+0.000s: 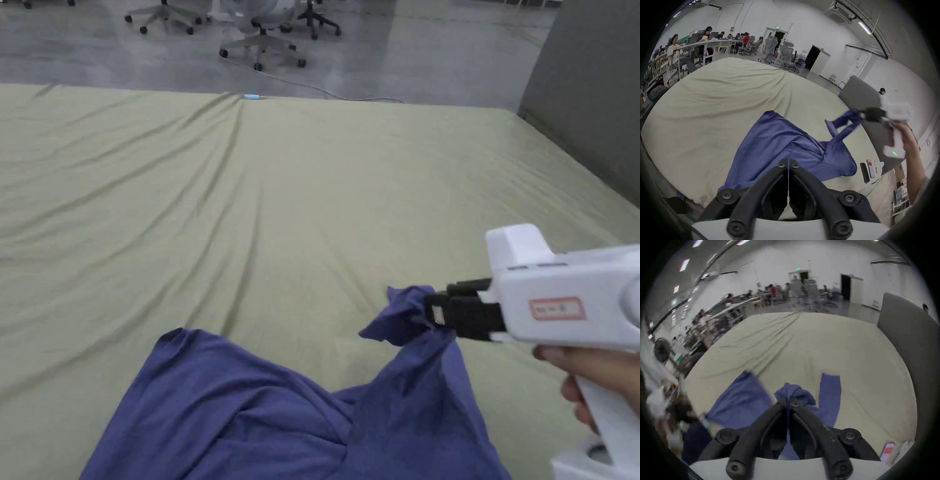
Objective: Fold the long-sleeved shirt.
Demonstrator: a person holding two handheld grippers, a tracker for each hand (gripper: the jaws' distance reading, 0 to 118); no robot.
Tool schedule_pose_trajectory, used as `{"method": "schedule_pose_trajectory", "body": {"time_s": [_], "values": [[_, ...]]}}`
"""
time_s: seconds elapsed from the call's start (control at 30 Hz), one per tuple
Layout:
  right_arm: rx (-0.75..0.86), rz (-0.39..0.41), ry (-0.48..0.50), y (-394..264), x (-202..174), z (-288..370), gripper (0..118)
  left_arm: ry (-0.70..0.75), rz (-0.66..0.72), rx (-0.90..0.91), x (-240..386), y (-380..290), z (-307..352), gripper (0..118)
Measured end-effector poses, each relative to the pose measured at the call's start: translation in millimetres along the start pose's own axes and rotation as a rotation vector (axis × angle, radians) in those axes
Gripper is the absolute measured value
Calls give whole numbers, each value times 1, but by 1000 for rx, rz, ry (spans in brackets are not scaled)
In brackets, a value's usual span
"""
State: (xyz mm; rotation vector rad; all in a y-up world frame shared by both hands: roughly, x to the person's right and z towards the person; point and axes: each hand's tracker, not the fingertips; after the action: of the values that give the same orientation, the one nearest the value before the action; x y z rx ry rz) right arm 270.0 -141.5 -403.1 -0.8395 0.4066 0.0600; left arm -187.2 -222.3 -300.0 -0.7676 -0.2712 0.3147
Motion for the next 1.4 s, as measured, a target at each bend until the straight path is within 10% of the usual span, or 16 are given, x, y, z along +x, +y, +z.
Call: {"method": "schedule_pose_trajectory", "body": {"time_s": [0.13, 0.4, 0.43, 0.5, 0.53, 0.7, 0.73, 0.8, 0.93, 0.97, 1.03, 1.27, 1.4], "values": [[-196, 29, 48, -89, -27, 57, 4, 5, 1, -23, 7, -8, 2, 0], [-476, -31, -191, -174, -28, -38, 10, 11, -9, -46, 22, -14, 3, 0], [-482, -38, -220, -177, -25, -52, 25, 12, -9, -46, 21, -12, 4, 0], [-453, 34, -325, -177, -15, -59, 115, 15, -6, -44, 20, -11, 6, 0], [-389, 52, -344, -172, -19, -51, 118, 16, -3, -41, 20, -10, 8, 0], [-58, -242, -332, -147, 2, 14, 101, 46, -12, -46, 10, -9, 5, 0], [-16, -282, -307, -145, -16, 16, 81, 51, -9, -53, 7, -9, 1, 0], [31, -286, -261, -143, -22, 15, 2, 56, 18, -73, 3, -9, -10, 0], [58, -242, -211, -136, -40, 6, 2, 51, 38, -99, -1, 11, -42, 6], [57, -258, -181, -135, -41, 5, 2, 41, 54, -85, -5, 23, -55, 25], [53, -295, -141, -141, -52, -14, 2, 48, 64, -48, -16, 57, -94, 115], [2, -338, -163, -150, -49, -32, 2, 317, -147, -81, -36, 129, -262, 110], [-26, -368, -194, -149, -39, -34, 2, 281, -181, -210, -40, 118, -325, 85]]}}
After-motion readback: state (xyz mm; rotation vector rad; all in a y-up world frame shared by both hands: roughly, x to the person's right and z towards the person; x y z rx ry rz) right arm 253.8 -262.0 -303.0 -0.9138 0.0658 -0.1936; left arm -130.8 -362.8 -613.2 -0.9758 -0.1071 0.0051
